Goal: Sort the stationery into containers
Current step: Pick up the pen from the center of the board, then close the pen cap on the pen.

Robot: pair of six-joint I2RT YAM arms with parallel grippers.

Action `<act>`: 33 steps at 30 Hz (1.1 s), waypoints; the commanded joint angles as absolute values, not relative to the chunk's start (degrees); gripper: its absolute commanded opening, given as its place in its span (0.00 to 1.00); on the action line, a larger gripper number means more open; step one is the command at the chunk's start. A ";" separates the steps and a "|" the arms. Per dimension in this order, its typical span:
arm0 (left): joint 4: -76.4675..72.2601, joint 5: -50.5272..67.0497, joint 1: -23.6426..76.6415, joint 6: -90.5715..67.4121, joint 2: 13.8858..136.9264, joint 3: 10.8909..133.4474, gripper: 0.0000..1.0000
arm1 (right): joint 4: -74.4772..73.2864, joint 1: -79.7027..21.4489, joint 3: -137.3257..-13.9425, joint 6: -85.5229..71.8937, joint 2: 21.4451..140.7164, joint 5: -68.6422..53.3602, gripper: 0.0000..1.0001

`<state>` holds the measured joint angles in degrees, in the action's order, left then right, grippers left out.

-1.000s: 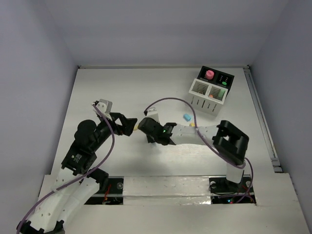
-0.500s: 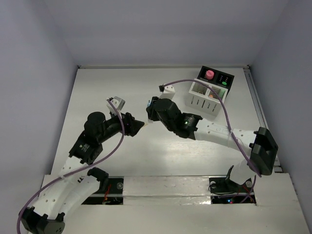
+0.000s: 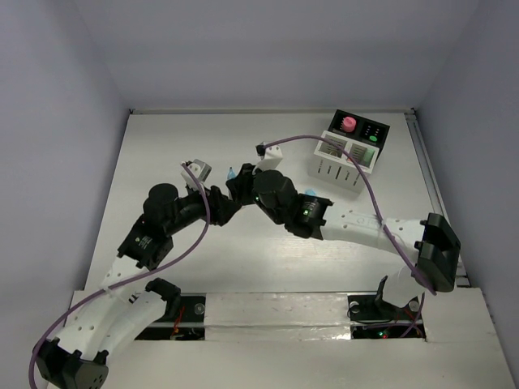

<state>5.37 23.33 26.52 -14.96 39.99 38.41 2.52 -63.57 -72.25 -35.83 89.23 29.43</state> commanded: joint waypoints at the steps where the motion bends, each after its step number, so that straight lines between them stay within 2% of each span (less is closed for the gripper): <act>1: 2.02 23.64 26.28 -15.21 39.73 40.08 0.49 | 8.35 -65.12 -72.60 -36.47 87.80 29.01 0.05; 4: 2.02 23.64 26.28 -15.29 39.99 40.08 0.46 | 9.05 -65.74 -72.51 -36.56 87.80 28.57 0.05; 7: 1.93 23.82 26.28 -15.38 39.81 40.08 0.37 | 9.23 -66.27 -72.42 -36.47 87.72 28.65 0.05; 8: 2.02 23.38 26.28 -15.29 39.73 40.08 0.29 | 9.14 -66.27 -72.25 -36.47 87.63 28.65 0.05; 10: 2.20 22.68 26.28 -15.38 39.55 40.25 0.22 | 9.14 -66.27 -71.98 -36.47 87.02 28.74 0.05; 12: 2.46 21.80 26.28 -15.21 39.38 40.34 0.08 | 9.05 -66.27 -71.28 -36.56 86.57 28.57 0.05; 13: 2.63 21.62 26.28 -15.21 39.20 40.60 0.02 | 8.88 -66.27 -71.11 -36.48 86.22 28.48 0.06; 14: 2.72 21.10 26.28 -15.12 38.59 40.52 0.00 | 8.35 -66.27 -70.84 -36.21 85.96 28.56 0.11; 16: 2.64 21.01 26.28 -15.12 37.97 40.34 0.00 | 7.74 -66.27 -69.96 -35.86 84.91 28.83 0.19; 17: 2.72 21.27 26.28 -15.12 37.62 40.34 0.00 | 7.30 -66.27 -69.44 -35.51 84.21 28.74 0.32; 19: 2.81 21.53 26.28 -15.03 37.36 40.25 0.00 | 6.68 -66.27 -67.95 -34.28 82.71 28.39 0.47; 20: 2.81 21.71 26.28 -15.03 37.27 40.25 0.00 | 4.77 -66.27 -67.68 -33.06 80.53 28.30 0.57; 23: 2.81 22.32 26.28 -15.03 37.00 40.17 0.00 | 1.25 -65.40 -66.19 -29.81 76.04 26.38 0.70; 28: 2.64 23.20 26.28 -14.85 37.70 40.34 0.00 | -4.47 -61.80 -63.46 -22.60 65.93 21.19 0.75; 33: 2.11 26.19 26.28 -14.50 37.88 40.43 0.00 | -14.58 -49.86 -61.01 -20.04 65.83 12.93 0.64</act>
<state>5.45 23.18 26.24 -15.44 37.80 38.39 -6.28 -55.64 -63.64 -24.27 64.12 19.38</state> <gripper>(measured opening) 0.143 0.656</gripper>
